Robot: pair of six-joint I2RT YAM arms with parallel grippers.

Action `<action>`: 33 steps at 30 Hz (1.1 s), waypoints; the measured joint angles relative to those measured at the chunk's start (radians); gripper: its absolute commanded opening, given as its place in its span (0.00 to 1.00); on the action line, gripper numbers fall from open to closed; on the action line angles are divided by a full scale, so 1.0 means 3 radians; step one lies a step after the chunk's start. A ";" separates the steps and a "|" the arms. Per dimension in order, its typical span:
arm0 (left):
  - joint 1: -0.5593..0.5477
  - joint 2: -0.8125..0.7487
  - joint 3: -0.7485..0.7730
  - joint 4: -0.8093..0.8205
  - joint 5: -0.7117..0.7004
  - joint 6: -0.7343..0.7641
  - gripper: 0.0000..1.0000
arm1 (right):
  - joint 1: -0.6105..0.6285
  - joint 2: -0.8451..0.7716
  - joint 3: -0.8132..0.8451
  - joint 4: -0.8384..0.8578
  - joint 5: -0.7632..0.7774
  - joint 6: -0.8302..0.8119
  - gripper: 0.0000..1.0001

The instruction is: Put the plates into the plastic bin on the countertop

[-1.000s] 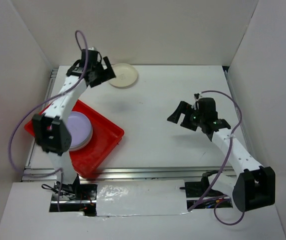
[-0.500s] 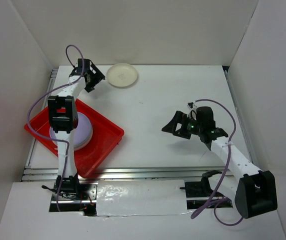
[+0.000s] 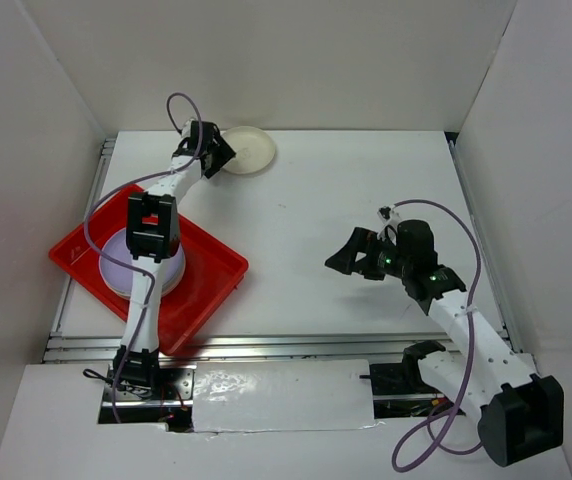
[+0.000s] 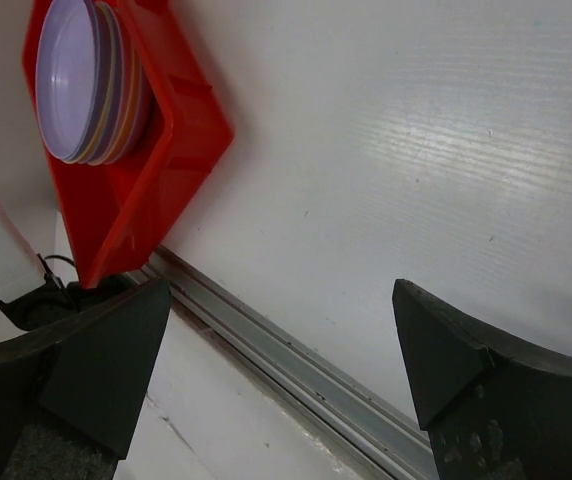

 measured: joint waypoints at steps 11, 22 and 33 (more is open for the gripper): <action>-0.0154 -0.0215 -0.0399 -0.0043 -0.0520 -0.0165 0.00 | -0.0001 -0.0299 0.0123 -0.0114 0.0079 -0.0067 1.00; -0.0383 -0.3201 -0.2529 -0.0069 -0.0352 0.0219 0.00 | 0.0102 -0.0286 0.0148 -0.0172 0.0103 -0.0019 1.00; 0.1188 -0.5416 -0.4548 -0.0910 -0.0341 0.0306 0.00 | 0.0510 -0.0618 0.0615 -0.0474 0.0331 0.0135 1.00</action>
